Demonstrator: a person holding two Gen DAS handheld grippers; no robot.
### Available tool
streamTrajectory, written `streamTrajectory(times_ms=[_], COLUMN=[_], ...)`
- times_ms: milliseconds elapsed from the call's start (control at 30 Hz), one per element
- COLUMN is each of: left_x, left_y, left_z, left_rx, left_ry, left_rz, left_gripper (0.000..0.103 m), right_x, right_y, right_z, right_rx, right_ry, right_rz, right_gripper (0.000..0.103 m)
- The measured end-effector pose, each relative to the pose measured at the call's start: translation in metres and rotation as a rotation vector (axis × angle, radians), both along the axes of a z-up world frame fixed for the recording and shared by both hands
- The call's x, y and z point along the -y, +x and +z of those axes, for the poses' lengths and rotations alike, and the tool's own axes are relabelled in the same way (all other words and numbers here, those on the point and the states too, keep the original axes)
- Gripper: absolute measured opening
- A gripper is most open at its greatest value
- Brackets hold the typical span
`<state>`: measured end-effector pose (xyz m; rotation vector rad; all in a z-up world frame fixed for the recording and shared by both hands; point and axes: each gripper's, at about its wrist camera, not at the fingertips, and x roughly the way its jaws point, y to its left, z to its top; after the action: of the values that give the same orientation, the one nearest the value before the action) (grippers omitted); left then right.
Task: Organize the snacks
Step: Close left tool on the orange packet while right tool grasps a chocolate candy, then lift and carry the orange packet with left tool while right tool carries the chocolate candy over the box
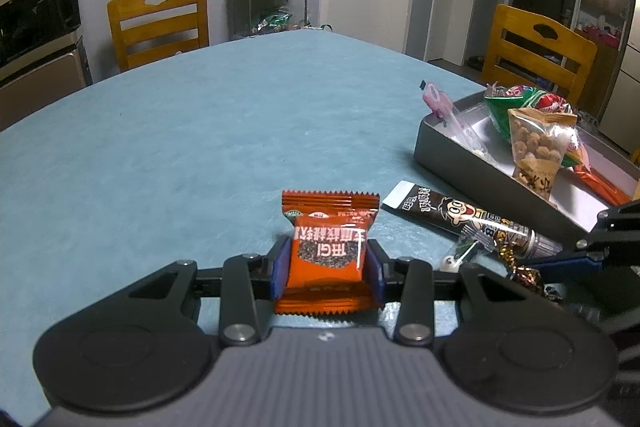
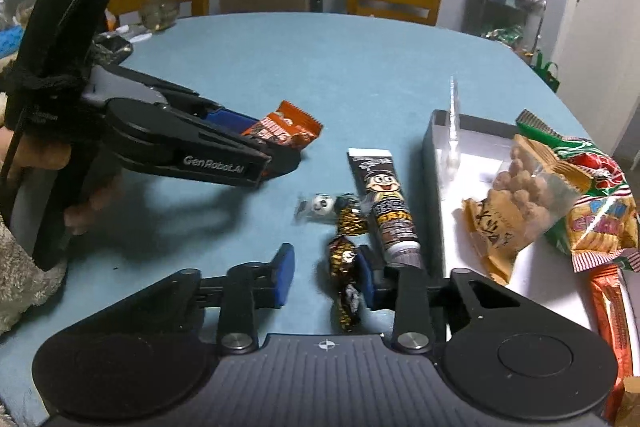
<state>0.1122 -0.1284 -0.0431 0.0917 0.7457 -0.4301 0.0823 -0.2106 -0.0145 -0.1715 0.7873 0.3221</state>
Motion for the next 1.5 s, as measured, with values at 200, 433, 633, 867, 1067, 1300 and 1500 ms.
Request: streamTrajectory(times_ms=[200,433,633,867,1067,1300,1500], left_x=[0.0,0.001,0.004,0.009,0.01,-0.002,-0.01], left_y=[-0.001,-0.002,-0.003,-0.011,-0.023,-0.047,-0.068], left_z=[0.0,0.0,0.0,0.001,0.006,0.022,0.038], left_rx=[0.004,0.01,0.018,0.041,0.029,0.045,0.067], left_ry=[0.002,0.008,0.021,0.059,0.071,0.043,0.028], left_rz=[0.001,0.002,0.004,0.028,0.057,0.095,0.099], left_gripper=[0.038,0.036,0.036,0.036,0.035,0.035,0.035], right_x=[0.006,0.012,0.017,0.028,0.043,0.046,0.044], right_y=[-0.002,-0.014,-0.032,-0.05,-0.055,-0.054,-0.053], right_z=[0.001,0.011,0.022,0.03,0.029,0.028,0.03], right_rx=[0.02,0.041,0.076,0.095,0.097,0.108,0.118], right_ry=[0.01,0.043,0.057,0.09,0.121,0.156,0.183], right_rz=[-0.031,-0.023,-0.002,0.017,0.023,0.041,0.067], right_gripper=[0.018,0.018,0.018,0.018,0.018,0.018,0.018])
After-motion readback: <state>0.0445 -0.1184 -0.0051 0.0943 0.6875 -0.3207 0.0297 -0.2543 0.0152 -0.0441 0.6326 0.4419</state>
